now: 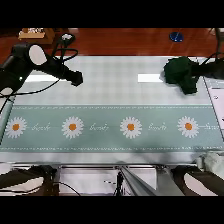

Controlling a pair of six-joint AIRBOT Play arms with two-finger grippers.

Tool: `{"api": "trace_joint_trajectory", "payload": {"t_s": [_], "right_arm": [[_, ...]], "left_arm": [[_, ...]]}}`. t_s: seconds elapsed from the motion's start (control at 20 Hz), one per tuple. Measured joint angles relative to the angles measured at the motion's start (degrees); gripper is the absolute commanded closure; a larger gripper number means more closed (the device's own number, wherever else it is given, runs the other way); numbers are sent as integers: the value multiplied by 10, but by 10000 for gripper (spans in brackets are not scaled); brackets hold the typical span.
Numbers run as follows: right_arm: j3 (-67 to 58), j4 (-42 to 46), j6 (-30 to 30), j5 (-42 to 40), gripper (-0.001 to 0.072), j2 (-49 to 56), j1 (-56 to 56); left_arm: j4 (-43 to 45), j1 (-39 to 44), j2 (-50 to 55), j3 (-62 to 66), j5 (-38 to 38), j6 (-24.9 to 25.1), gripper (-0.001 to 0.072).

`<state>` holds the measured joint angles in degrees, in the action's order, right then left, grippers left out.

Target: Fold the shirts.

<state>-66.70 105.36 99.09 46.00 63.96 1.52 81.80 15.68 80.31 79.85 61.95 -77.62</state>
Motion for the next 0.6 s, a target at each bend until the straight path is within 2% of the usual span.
{"api": "trace_joint_trajectory", "payload": {"t_s": [0.2,0.6], "right_arm": [[-41,24,55,-108,114,82,62],[-114,-73,75,-146,108,269,121]], "left_arm": [[-3,0,-4,10,-28,-41,-10],[-38,3,-50,29,-9,-67,-9]]}}
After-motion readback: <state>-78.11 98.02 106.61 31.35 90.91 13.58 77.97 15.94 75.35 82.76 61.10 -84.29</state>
